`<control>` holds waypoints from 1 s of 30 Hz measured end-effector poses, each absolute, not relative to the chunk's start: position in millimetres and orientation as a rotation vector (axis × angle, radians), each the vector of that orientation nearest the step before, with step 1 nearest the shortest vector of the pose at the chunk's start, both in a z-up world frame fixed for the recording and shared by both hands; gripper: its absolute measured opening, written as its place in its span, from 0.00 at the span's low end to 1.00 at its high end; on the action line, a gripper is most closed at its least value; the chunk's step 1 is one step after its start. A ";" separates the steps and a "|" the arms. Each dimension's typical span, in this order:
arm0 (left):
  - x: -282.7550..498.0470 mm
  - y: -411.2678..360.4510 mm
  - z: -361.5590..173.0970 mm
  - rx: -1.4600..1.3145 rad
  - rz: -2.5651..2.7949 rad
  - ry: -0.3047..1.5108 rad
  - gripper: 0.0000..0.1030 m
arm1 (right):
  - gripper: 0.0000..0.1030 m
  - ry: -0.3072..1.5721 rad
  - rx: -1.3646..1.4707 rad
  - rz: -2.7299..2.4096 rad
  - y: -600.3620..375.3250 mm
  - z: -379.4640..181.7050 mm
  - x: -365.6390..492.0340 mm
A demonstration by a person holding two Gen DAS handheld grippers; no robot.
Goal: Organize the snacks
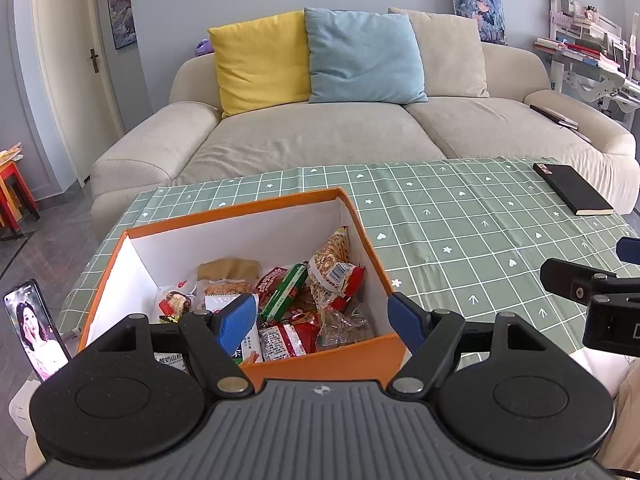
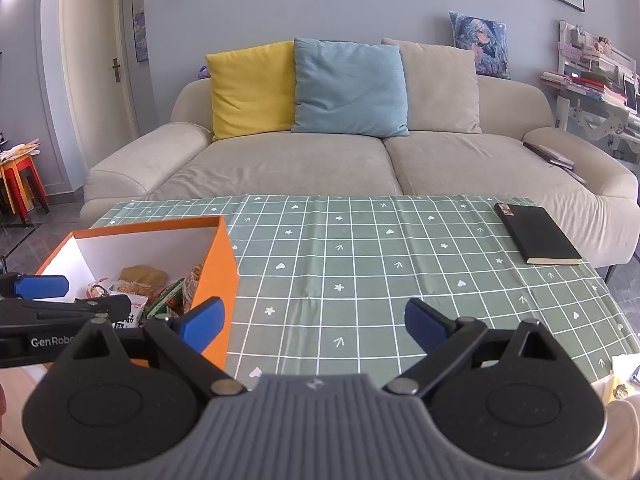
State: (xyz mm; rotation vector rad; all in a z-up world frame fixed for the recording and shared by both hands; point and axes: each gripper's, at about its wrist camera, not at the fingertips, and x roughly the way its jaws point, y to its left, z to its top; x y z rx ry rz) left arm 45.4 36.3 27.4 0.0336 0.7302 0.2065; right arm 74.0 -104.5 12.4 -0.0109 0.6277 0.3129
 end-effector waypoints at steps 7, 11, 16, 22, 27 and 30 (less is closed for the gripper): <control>45.0 37.7 26.7 0.035 0.212 0.731 0.86 | 0.91 0.633 -0.011 0.312 -105.0 11.8 74.5; 44.9 37.8 26.5 0.035 0.210 0.736 0.86 | 0.91 0.640 -0.013 0.316 -105.2 10.5 74.5; 45.4 37.4 25.8 0.035 0.212 0.740 0.86 | 0.92 0.648 -0.014 0.317 -104.9 9.3 75.3; 45.8 36.8 25.5 0.035 0.213 0.739 0.86 | 0.92 0.649 -0.015 0.318 -105.3 8.9 75.4; 45.7 36.6 25.1 0.035 0.211 0.739 0.86 | 0.92 0.649 -0.014 0.316 -104.8 9.2 75.4; 45.4 35.3 24.5 0.034 0.209 0.737 0.86 | 0.92 0.652 -0.013 0.317 -104.7 8.9 76.3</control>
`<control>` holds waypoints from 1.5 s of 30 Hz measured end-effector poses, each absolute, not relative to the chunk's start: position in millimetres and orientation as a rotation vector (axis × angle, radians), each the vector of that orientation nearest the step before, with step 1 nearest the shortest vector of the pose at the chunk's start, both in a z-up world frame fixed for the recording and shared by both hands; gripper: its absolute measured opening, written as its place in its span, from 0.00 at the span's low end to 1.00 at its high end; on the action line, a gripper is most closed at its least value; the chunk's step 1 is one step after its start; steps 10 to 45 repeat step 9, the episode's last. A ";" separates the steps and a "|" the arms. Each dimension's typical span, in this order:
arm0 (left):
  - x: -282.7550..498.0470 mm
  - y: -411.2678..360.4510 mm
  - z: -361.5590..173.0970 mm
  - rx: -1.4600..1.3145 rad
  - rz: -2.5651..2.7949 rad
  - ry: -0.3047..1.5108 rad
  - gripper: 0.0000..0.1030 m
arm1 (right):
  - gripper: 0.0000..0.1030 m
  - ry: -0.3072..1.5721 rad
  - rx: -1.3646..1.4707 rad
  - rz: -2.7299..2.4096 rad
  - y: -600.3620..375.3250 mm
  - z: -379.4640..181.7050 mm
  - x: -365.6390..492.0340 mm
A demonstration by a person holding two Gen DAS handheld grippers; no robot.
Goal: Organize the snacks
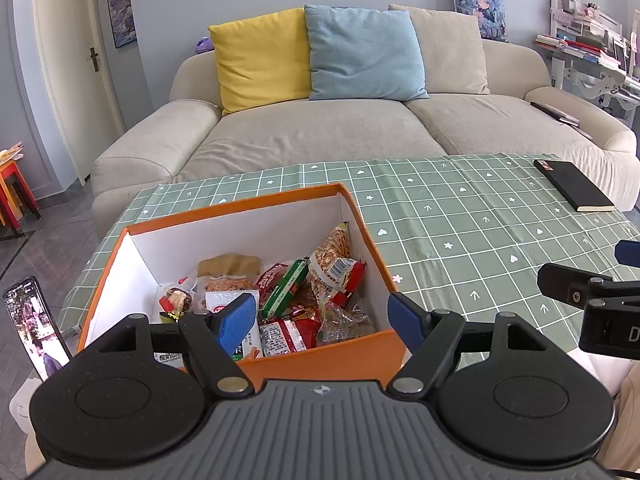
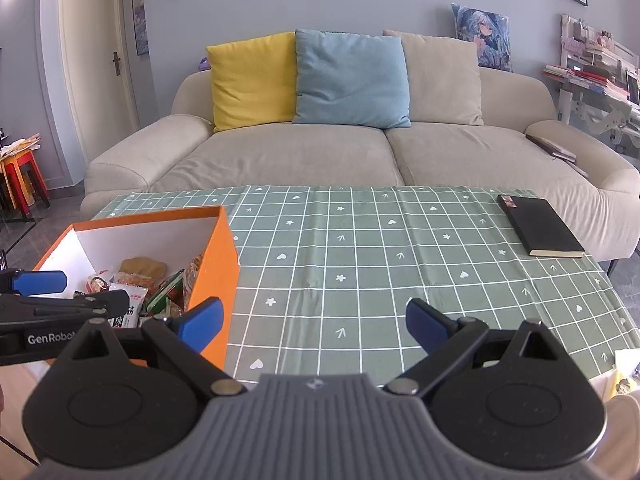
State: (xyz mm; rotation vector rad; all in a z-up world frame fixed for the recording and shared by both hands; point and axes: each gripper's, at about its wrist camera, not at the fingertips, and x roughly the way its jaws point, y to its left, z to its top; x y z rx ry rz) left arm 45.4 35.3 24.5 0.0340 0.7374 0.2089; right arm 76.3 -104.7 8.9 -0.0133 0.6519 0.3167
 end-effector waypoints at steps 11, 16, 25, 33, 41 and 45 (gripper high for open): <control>45.7 35.1 24.0 0.032 0.208 0.736 0.86 | 0.92 0.661 -0.016 0.318 -103.1 3.5 76.4; 45.7 35.1 24.0 0.032 0.208 0.736 0.86 | 0.92 0.661 -0.016 0.318 -103.1 3.5 76.4; 45.7 35.1 24.0 0.032 0.208 0.736 0.86 | 0.92 0.661 -0.016 0.318 -103.1 3.5 76.4; 45.7 35.1 24.0 0.032 0.208 0.736 0.86 | 0.92 0.661 -0.016 0.318 -103.1 3.5 76.4; 45.7 35.1 24.0 0.032 0.208 0.736 0.86 | 0.92 0.661 -0.016 0.318 -103.1 3.5 76.4; 45.7 35.1 24.0 0.032 0.208 0.736 0.86 | 0.92 0.661 -0.016 0.318 -103.1 3.5 76.4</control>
